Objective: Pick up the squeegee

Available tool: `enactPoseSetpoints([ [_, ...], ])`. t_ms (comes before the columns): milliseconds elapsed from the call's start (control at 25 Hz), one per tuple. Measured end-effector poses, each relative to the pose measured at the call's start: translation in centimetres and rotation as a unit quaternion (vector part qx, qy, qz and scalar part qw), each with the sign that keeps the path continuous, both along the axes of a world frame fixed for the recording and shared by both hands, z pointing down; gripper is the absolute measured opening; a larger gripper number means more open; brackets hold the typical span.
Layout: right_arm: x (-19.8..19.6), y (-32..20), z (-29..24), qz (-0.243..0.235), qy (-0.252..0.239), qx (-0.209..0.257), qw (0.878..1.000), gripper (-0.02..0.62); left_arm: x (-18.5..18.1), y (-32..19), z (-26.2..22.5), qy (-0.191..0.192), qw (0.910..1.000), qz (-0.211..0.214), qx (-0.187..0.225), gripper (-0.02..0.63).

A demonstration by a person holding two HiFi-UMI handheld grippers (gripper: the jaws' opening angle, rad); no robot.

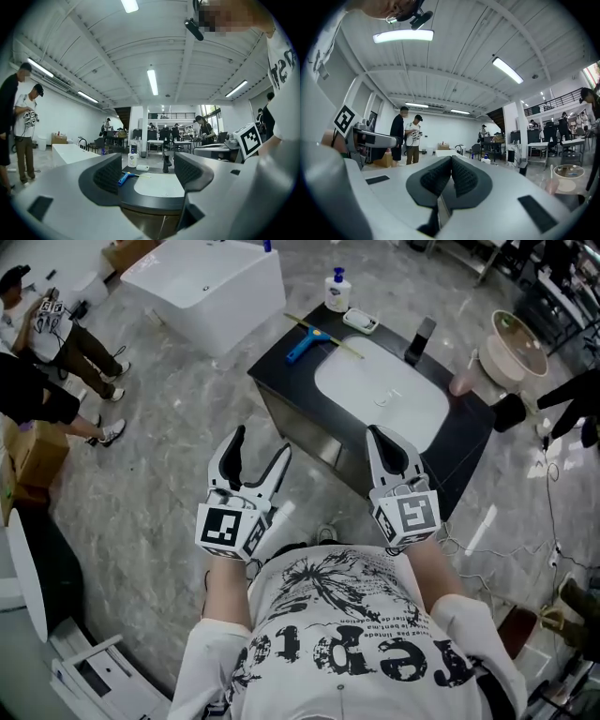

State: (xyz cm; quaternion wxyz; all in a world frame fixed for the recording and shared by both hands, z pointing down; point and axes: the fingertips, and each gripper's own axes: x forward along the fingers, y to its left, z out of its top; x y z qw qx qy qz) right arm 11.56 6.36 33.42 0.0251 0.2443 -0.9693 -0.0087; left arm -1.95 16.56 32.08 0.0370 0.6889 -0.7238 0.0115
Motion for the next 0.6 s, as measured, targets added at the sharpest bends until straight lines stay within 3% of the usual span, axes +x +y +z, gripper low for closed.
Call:
enactPoseSetpoints([
  [360,-1.4,-8.4,1.6,0.042,0.017,-0.008,0.999,0.015,-3.1,-9.8,1.2,-0.015,0.999,0.033,-0.025,0.337],
  [600,-4.7,-15.0,1.7,0.092,0.015,-0.008,0.996,0.014,-8.1,-18.9,3.0,-0.021,0.9954,0.075,-0.057,0.337],
])
